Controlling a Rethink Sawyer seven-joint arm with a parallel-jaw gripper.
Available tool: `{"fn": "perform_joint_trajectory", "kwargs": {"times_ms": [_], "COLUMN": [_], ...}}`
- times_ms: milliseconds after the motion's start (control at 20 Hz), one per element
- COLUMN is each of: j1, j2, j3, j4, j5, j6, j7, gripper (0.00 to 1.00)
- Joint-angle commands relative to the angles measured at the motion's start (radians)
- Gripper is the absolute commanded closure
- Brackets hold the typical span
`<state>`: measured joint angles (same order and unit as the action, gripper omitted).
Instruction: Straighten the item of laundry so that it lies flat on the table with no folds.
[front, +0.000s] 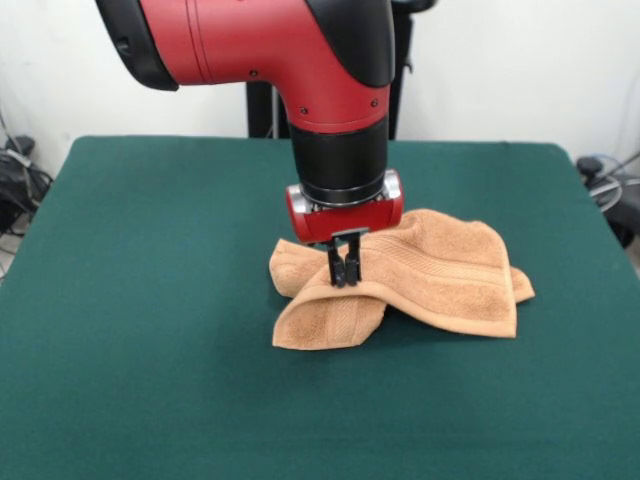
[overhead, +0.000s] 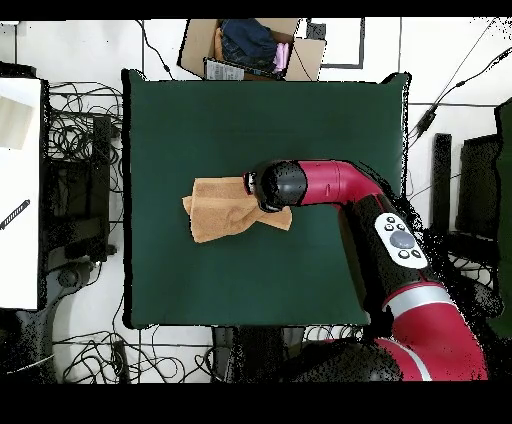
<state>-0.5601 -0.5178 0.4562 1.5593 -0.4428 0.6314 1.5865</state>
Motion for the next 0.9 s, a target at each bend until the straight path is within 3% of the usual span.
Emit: {"fn": "perform_joint_trajectory", "kwargs": {"times_ms": [50, 900], "j1": [0.02, 0.02], "j2": [-0.005, -0.018], "j3": [0.001, -0.003], "j4": [0.031, 0.05], "j5": [-0.056, -0.056], "j6": [-0.041, -0.057], "j7": [-0.007, 0.009], "gripper": [1.0, 1.0]}}
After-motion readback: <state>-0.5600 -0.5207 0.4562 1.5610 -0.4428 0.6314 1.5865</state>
